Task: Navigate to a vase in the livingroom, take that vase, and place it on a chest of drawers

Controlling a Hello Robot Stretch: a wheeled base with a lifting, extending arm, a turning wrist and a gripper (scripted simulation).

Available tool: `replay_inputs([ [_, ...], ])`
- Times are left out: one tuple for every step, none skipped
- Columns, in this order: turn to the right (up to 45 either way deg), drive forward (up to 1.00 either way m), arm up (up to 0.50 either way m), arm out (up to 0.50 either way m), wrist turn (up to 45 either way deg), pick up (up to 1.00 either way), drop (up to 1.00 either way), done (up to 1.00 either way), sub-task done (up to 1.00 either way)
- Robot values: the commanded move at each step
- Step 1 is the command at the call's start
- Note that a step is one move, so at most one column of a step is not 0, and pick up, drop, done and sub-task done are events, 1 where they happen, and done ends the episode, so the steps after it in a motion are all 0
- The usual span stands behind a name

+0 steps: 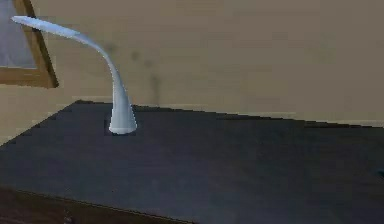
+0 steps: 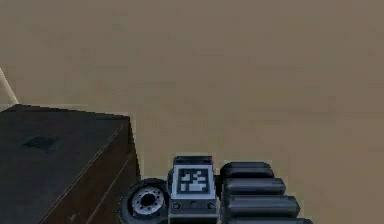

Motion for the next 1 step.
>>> replay_inputs([
  [-45.0, 0.00, 0.00, 0.00, 0.0, 0.00, 0.00, 0.00, 0.00],
])
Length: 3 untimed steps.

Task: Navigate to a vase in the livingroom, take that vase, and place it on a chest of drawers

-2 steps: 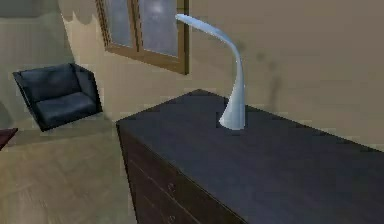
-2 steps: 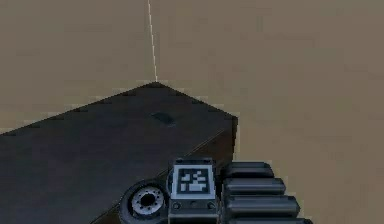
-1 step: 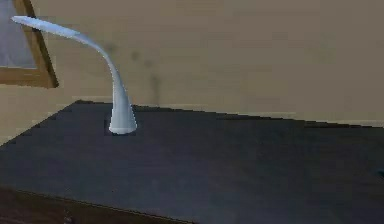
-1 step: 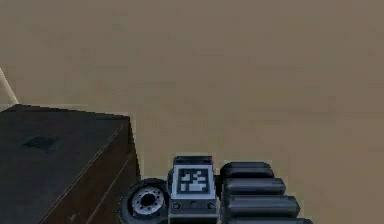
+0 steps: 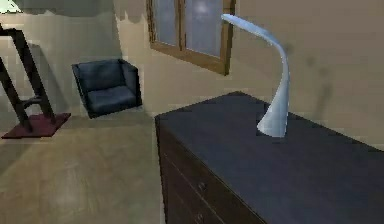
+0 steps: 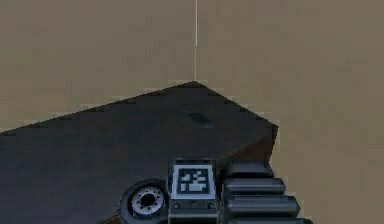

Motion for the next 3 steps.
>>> replay_inputs([
  [-45.0, 0.00, 0.00, 0.00, 0.0, 0.00, 0.00, 0.00, 0.00],
  [-45.0, 0.00, 0.00, 0.00, 0.0, 0.00, 0.00, 0.00, 0.00],
  [-12.0, 0.00, 0.00, 0.00, 0.0, 0.00, 0.00, 0.00, 0.00],
])
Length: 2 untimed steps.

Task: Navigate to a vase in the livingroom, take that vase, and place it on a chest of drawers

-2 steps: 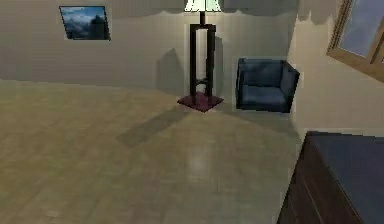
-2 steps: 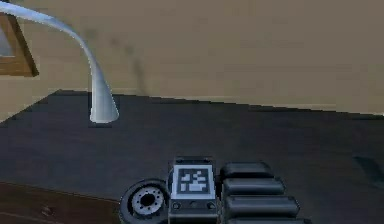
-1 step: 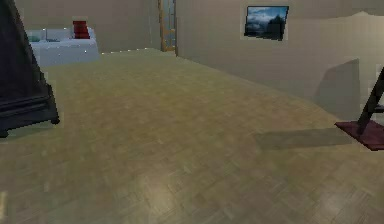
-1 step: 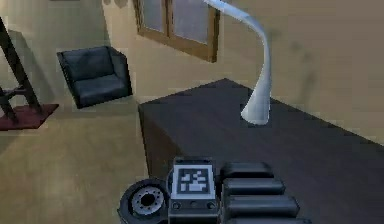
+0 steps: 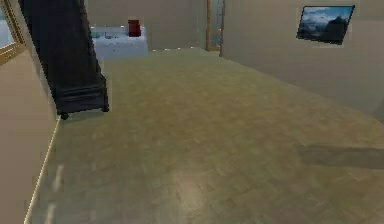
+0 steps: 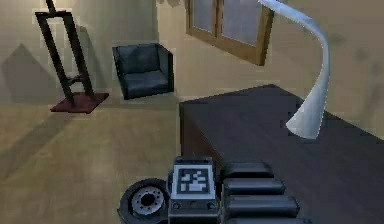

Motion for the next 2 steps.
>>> replay_inputs([
  [-45.0, 0.00, 0.00, 0.00, 0.0, 0.00, 0.00, 0.00, 0.00],
  [-45.0, 0.00, 0.00, 0.00, 0.0, 0.00, 0.00, 0.00, 0.00],
])
